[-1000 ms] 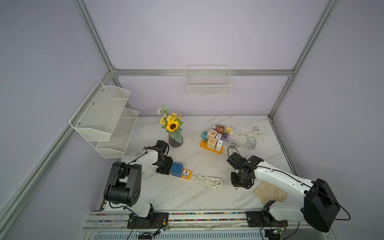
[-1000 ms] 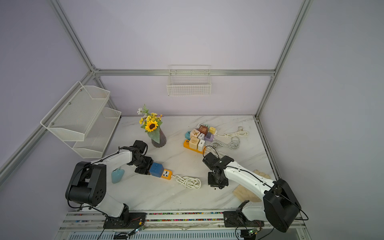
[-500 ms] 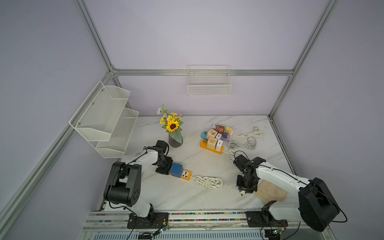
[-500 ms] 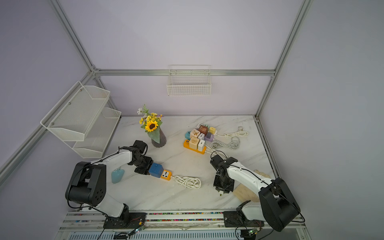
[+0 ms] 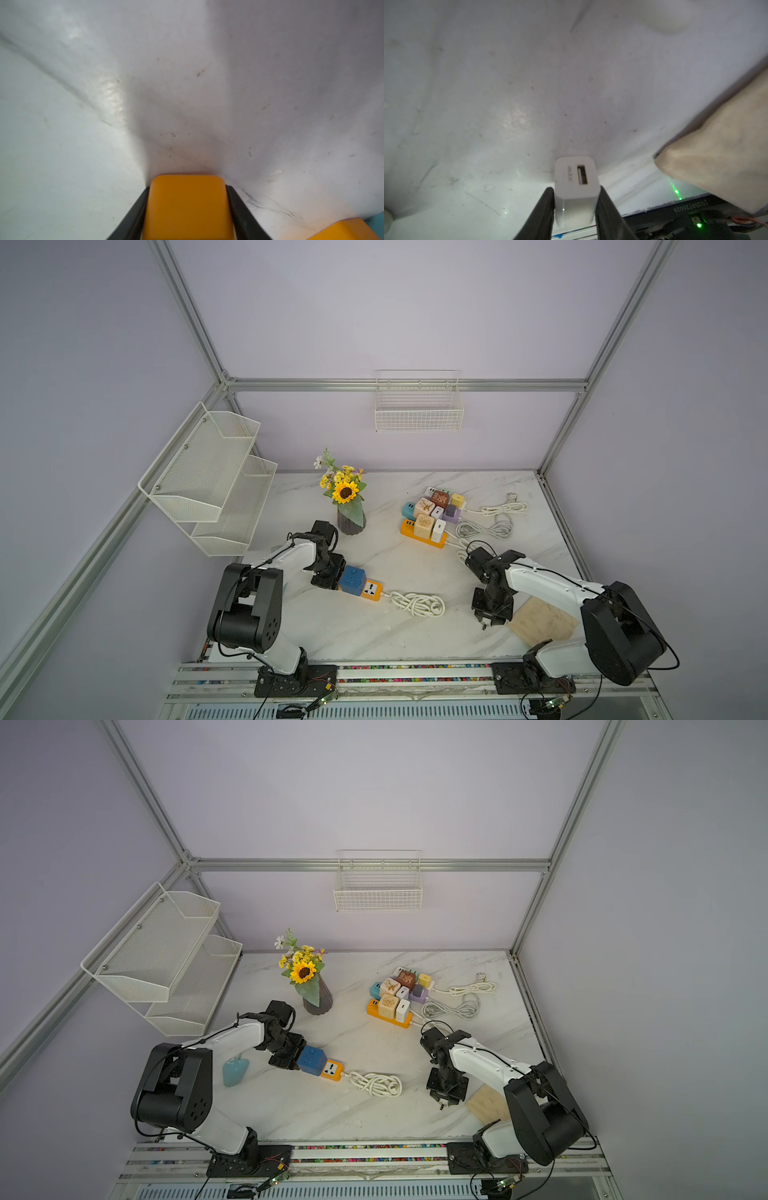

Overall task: Pull the plug off the socket
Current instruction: Place the plug at the center of the board, then remove the plug from the socket.

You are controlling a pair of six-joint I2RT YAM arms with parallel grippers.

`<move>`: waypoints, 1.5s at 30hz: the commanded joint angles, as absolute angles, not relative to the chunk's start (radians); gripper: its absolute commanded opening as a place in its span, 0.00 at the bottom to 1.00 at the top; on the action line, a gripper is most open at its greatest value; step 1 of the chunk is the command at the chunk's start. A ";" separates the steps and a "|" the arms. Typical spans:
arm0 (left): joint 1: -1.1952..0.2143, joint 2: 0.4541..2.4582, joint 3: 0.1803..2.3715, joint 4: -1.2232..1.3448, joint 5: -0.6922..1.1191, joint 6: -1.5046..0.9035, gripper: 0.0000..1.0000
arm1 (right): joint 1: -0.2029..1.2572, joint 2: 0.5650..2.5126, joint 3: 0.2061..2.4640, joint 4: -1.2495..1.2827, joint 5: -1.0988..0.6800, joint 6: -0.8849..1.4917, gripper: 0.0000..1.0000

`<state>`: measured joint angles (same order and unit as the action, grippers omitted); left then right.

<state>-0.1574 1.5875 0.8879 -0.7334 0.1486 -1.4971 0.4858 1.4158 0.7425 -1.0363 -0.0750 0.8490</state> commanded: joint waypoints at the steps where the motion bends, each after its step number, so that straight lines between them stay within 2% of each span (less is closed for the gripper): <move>1: -0.149 1.571 0.896 -0.770 0.083 -1.443 0.00 | 0.482 1.404 0.746 -1.037 -0.048 0.870 0.45; 6: -0.149 1.576 0.897 -0.770 0.087 -1.441 0.00 | 0.482 1.352 0.808 -1.108 0.001 0.881 0.65; 8: -0.150 1.577 0.897 -0.770 0.088 -1.442 0.00 | 0.482 1.323 0.857 -1.145 0.034 0.881 0.70; 11: -0.151 1.584 0.899 -0.774 0.090 -1.442 0.00 | 0.485 1.244 0.948 -1.134 0.106 0.837 0.71; 15: -0.152 1.598 0.908 -0.789 0.097 -1.440 0.00 | 0.541 1.147 1.002 -0.883 0.152 0.609 0.73; 19: -0.150 1.603 0.908 -0.793 0.101 -1.439 0.00 | 0.670 1.146 0.960 -0.565 0.139 0.325 0.76; 22: -0.150 1.603 0.908 -0.796 0.098 -1.436 0.00 | 0.769 1.141 0.903 -0.295 0.059 0.143 0.76; 24: -0.150 1.602 0.911 -0.800 0.096 -1.434 0.00 | 0.831 1.143 0.841 -0.100 -0.010 0.027 0.82; 28: -0.151 1.606 0.913 -0.811 0.099 -1.434 0.00 | 0.931 1.260 0.823 0.078 -0.081 -0.129 0.91; 33: -0.152 1.612 0.917 -0.813 0.107 -1.435 0.00 | 1.019 1.442 0.882 0.173 -0.102 -0.201 0.96; 45: -0.155 1.631 0.928 -0.821 0.126 -1.413 0.00 | 1.090 1.759 1.030 0.305 -0.063 -0.237 0.97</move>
<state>-0.1574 1.6150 0.9150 -0.7872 0.1509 -1.4540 1.0824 1.7332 0.9894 0.2317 -0.0757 -0.2192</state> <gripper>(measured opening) 0.504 0.974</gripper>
